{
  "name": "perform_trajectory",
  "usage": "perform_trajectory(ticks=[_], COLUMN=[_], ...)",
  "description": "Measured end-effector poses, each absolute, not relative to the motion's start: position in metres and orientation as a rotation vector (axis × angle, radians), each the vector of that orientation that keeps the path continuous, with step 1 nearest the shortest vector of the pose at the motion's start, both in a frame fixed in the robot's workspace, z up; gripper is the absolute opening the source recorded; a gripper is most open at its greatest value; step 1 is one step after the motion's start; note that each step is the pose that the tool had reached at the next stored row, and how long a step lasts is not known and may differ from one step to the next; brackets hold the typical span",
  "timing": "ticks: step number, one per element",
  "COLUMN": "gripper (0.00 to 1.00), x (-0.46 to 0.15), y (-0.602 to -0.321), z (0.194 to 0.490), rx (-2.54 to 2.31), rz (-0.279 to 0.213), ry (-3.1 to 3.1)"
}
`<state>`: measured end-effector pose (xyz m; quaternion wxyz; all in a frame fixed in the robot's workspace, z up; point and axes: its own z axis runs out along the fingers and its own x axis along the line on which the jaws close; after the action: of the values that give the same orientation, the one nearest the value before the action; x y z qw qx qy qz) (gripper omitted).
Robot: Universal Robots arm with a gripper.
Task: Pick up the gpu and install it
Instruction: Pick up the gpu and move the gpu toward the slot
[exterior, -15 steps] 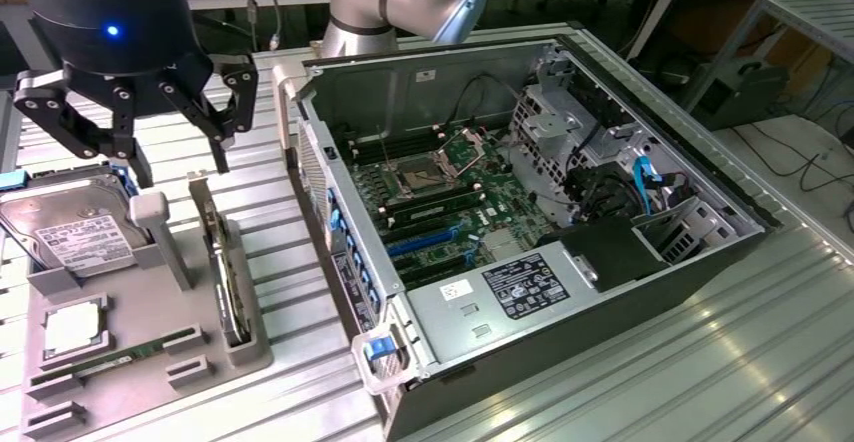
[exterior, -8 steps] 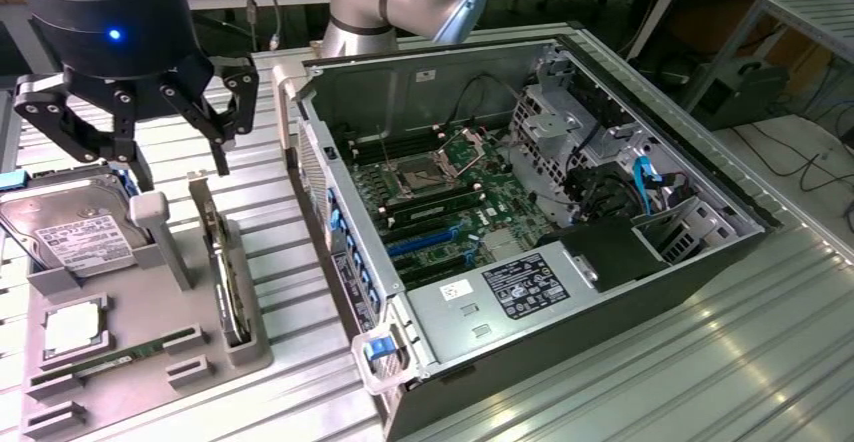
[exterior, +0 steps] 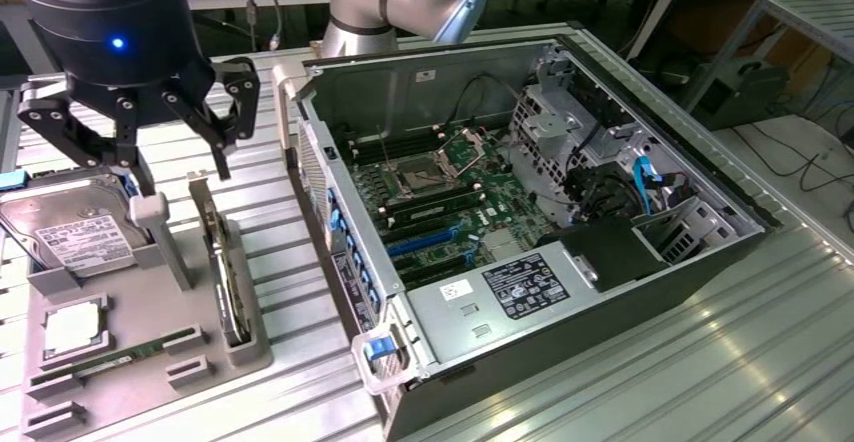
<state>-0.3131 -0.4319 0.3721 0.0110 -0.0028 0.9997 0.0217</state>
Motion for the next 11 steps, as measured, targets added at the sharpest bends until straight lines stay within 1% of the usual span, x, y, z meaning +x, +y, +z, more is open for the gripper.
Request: perform_trajectory(ticks=[11], gripper=[0.62], x=[-0.3131], y=[-0.4390], z=[0.3652], rx=[-0.008], rz=[0.068], ry=[3.119])
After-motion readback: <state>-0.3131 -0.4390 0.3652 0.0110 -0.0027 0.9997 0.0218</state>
